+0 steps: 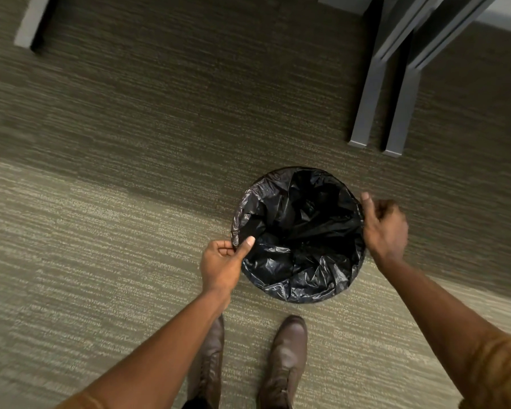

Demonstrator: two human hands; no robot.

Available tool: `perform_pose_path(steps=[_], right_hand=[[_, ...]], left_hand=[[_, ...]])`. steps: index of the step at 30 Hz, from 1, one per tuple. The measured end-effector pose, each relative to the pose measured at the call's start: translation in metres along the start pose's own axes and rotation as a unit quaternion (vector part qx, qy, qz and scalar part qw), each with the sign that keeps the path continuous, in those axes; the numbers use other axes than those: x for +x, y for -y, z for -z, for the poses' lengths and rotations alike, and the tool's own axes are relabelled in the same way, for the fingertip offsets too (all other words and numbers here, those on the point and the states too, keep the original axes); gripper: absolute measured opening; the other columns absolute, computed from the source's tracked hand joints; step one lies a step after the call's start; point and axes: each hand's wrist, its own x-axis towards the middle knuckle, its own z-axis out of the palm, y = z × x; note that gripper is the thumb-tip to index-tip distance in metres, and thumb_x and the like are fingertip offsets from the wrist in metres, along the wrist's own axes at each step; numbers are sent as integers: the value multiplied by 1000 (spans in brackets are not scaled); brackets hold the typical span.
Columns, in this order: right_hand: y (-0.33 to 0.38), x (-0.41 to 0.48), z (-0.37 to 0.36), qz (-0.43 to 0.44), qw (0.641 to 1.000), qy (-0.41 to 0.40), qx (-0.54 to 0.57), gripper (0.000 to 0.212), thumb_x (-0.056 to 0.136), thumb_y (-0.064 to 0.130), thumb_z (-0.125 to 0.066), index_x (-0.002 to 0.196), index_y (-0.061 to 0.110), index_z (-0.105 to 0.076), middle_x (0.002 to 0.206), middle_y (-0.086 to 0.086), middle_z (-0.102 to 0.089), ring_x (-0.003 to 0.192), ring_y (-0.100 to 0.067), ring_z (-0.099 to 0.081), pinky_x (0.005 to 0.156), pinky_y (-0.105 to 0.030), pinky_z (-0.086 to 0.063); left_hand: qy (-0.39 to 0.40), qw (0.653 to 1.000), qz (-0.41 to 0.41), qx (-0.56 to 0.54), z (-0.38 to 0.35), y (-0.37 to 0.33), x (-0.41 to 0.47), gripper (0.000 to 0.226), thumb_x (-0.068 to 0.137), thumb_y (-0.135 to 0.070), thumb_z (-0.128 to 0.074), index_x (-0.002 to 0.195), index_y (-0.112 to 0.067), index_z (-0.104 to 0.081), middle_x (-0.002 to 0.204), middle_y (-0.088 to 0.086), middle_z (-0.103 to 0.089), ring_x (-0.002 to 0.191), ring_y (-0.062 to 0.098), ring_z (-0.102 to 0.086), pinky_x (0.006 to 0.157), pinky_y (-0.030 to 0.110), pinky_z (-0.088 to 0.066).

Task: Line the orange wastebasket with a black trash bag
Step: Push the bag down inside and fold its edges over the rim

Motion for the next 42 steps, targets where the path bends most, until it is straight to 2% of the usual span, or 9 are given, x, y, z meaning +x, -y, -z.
perform_pose_path(steps=[5, 9, 14, 18, 24, 28, 33, 38, 42], right_hand=[[-13, -4, -6, -69, 988, 95, 100, 79, 86, 89, -51, 103, 13, -66, 92, -2, -71, 96, -31, -70, 76, -41, -52], [-16, 7, -17, -88, 969, 152, 175, 77, 82, 79, -68, 99, 3, -69, 99, -21, -79, 94, -39, -77, 83, -59, -65], [-12, 11, -20, -141, 936, 202, 253, 62, 82, 64, -75, 100, 4, -73, 88, -2, -85, 91, -25, -82, 68, -27, -67], [-12, 1, -8, -162, 934, 155, 279, 71, 85, 78, -62, 106, 11, -71, 83, 6, -81, 81, -8, -78, 72, -20, -61], [-43, -61, 1, -195, 927, 39, 319, 47, 93, 50, -78, 107, 8, -61, 96, -5, -65, 87, -17, -63, 89, -39, -57], [-58, -99, -7, -285, 883, 26, 372, 54, 88, 37, -86, 121, -1, -67, 94, -2, -68, 80, -13, -63, 70, -29, -57], [-67, -121, -22, -344, 807, 91, 472, 39, 76, 38, -92, 100, 12, -74, 87, -5, -75, 73, -16, -69, 64, -31, -64], [-63, -115, -35, -373, 710, 145, 580, 56, 84, 16, -89, 132, -4, -71, 126, -23, -78, 115, -35, -77, 101, -56, -61], [-69, -113, -39, -381, 687, 154, 600, 61, 78, 7, -89, 133, -9, -68, 130, -29, -74, 119, -39, -75, 102, -55, -60]], left_hand=[[31, 999, 44, -2, -9, 13, -2, 22, 103, -34, -70, 105, -12, -63, 100, 8, -67, 79, 16, -60, 66, 27, -54], [74, 988, 102, -95, -4, 16, 7, 23, 100, -27, -74, 103, -6, -66, 125, 16, -77, 111, 26, -68, 99, 48, -56], [104, 965, 154, -187, -1, 10, 13, 32, 83, -27, -85, 108, -9, -77, 130, 14, -80, 124, 33, -71, 113, 60, -52], [81, 981, 136, -115, -6, 7, 11, 51, 88, -29, -86, 129, -5, -67, 138, 11, -72, 135, 36, -64, 119, 64, -47], [3, 998, 9, 56, -4, 1, 5, 48, 89, -41, -87, 119, -15, -61, 107, 1, -72, 92, 15, -70, 75, 29, -60], [-42, 991, -76, 100, 1, 2, 3, 38, 86, -35, -90, 103, -18, -60, 93, -3, -68, 78, 11, -66, 57, 10, -52], [-27, 985, -108, 132, 0, 0, 3, 32, 93, -30, -84, 86, -12, -59, 75, 1, -62, 63, 16, -56, 49, 14, -48], [-14, 980, -118, 161, 0, -2, 3, 36, 97, -30, -81, 87, -8, -54, 73, 4, -55, 63, 20, -49, 57, 30, -45], [11, 978, -116, 173, 7, -5, 5, 34, 94, -30, -84, 87, -8, -58, 72, 4, -60, 62, 20, -54, 58, 34, -49]])
